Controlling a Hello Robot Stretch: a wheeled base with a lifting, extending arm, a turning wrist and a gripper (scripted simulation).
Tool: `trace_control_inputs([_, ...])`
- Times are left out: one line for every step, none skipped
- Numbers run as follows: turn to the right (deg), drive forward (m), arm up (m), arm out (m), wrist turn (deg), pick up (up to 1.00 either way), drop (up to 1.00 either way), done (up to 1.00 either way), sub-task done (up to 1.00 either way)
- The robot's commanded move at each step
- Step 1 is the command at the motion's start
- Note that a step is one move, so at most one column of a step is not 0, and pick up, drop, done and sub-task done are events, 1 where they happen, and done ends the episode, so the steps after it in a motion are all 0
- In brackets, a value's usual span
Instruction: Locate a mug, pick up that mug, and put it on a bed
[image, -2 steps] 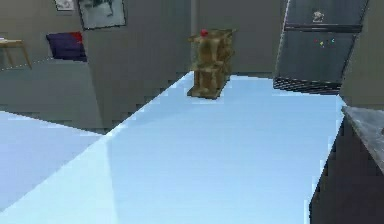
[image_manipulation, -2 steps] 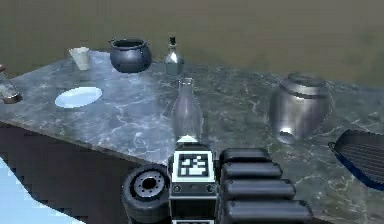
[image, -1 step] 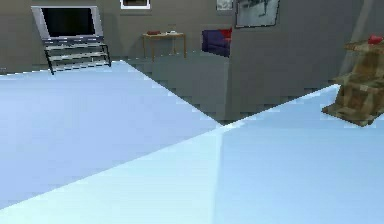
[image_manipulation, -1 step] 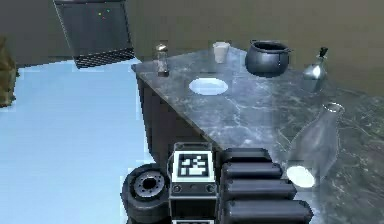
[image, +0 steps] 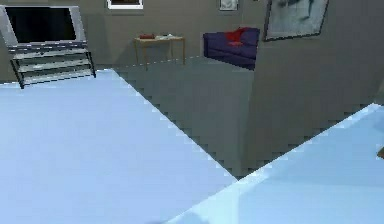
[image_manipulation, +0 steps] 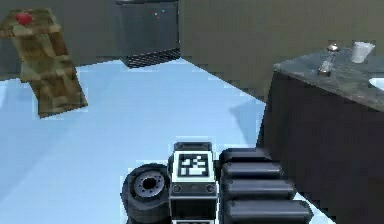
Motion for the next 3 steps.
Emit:
trace_control_inputs([0.0, 1.00, 0.00, 0.00, 0.0, 0.00, 0.00, 0.00, 0.00])
trace_control_inputs([0.0, 0.35, 0.00, 0.00, 0.0, 0.00, 0.00, 0.00, 0.00])
trace_control_inputs([18.0, 0.00, 0.00, 0.00, 0.0, 0.00, 0.00, 0.00, 0.00])
